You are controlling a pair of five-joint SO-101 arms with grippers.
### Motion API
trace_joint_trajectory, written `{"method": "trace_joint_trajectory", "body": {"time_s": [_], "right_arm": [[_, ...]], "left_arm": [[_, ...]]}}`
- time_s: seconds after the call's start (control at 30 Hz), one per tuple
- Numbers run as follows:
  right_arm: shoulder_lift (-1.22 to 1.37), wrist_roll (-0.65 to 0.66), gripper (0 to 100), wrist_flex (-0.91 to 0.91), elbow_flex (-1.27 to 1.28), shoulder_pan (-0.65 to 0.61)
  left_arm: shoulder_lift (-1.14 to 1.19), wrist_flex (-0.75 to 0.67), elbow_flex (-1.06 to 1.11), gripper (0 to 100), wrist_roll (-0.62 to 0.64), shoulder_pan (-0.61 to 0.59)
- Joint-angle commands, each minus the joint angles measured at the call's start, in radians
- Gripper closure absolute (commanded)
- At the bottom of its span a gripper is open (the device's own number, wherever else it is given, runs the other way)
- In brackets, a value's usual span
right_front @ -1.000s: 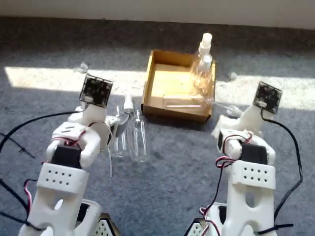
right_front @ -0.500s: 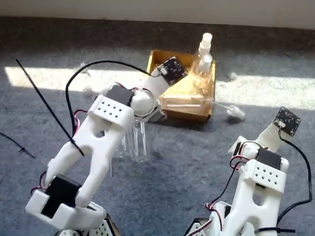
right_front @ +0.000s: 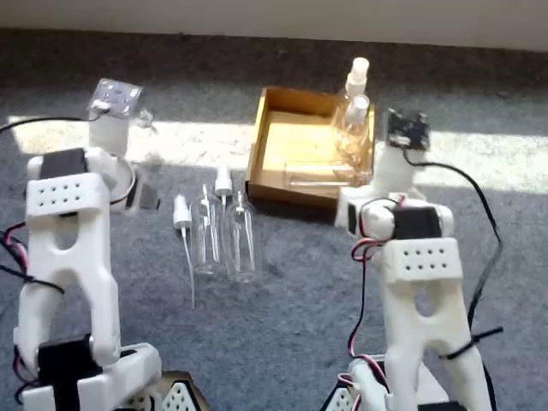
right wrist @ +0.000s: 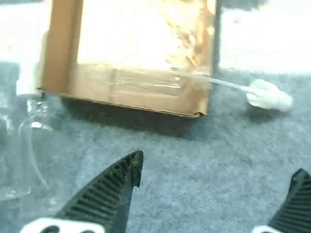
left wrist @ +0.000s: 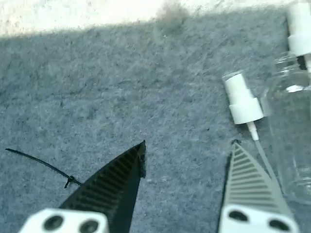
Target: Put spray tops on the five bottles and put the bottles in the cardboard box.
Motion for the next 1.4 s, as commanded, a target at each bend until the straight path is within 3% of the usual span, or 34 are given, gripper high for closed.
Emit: {"method": "trace_joint_trajectory", "body": {"time_s": [0.0, 0.1, 0.2, 0.33, 0.4, 0.7, 1.37], "right_arm": [[0.206, 0.388, 59.8, 0.087, -0.315, -0.111], [0.409, 0.611, 59.8, 0.17, -0.536, -0.147], [0.621, 0.895, 59.8, 0.364, -0.779, -0.159], [0.898, 1.063, 59.8, 0.564, -1.086, -0.156], [1.018, 1.123, 59.8, 0.613, -1.213, -0.154], [1.248, 1.255, 59.8, 0.607, -1.42, -0.137], [1.405, 1.254, 59.8, 0.53, -1.425, -0.124]], "left_arm": [[-0.18, -0.206, 0.331, 75, -0.086, -0.143], [-0.274, -0.396, 0.552, 75, -0.103, -0.163], [-0.329, -0.506, 0.667, 75, -0.097, -0.14], [-0.309, -0.535, 0.734, 75, -0.035, -0.062], [-0.303, -0.551, 0.737, 75, -0.028, -0.081], [-0.292, -0.675, 0.823, 75, -0.032, -0.124], [-0.292, -0.68, 0.826, 75, -0.032, -0.124]]}}
